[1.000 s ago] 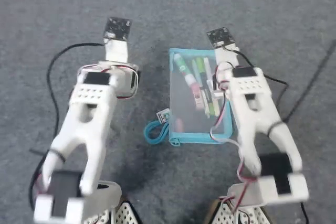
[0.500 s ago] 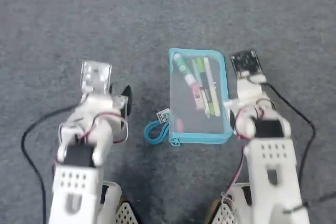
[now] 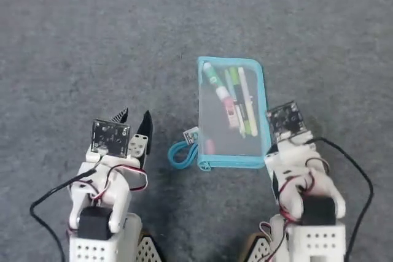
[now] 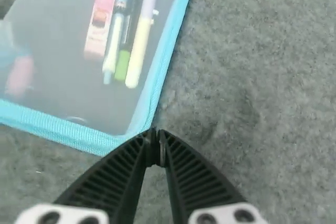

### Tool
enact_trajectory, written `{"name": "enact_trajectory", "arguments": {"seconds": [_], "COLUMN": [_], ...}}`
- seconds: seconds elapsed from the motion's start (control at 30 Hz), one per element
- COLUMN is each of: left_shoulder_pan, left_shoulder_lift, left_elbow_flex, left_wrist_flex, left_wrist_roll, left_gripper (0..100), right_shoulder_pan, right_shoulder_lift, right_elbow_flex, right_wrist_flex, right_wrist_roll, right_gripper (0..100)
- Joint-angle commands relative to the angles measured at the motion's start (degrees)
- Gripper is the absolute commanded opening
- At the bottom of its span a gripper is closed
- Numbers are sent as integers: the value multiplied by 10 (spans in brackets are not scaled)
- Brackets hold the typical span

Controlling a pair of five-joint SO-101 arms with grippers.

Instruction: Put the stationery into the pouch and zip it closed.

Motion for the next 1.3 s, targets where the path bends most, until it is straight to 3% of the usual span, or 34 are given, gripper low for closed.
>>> {"name": "enact_trajectory", "arguments": {"seconds": [0.0, 0.2, 0.43, 0.63, 0.8, 1.1, 1.17, 1.27], "left_shoulder_pan": [-2, -2, -3, -3, -2, -2, -2, -2], "left_shoulder_lift": [0, 0, 4, 1, 1, 1, 1, 1], "left_elbow_flex": [29, 97, 110, 111, 111, 111, 111, 111], "left_wrist_flex": [-1, -3, -11, 121, 156, 173, 173, 173], "left_wrist_roll": [-9, -10, -10, -11, -10, -8, -8, -8], "left_gripper": [146, 148, 145, 145, 145, 145, 145, 145], "right_shoulder_pan": [7, 7, 7, 17, 91, 357, 376, 342], "right_shoulder_lift": [-100, -190, -190, -189, -189, -188, -186, -186], "right_elbow_flex": [54, 127, 210, 241, 241, 242, 242, 242], "right_wrist_flex": [4, 3, -36, -18, 58, 71, 70, 70], "right_wrist_roll": [28, 28, 28, 28, 28, 27, 23, 23], "right_gripper": [9, 9, 8, 8, 8, 8, 8, 8]}}
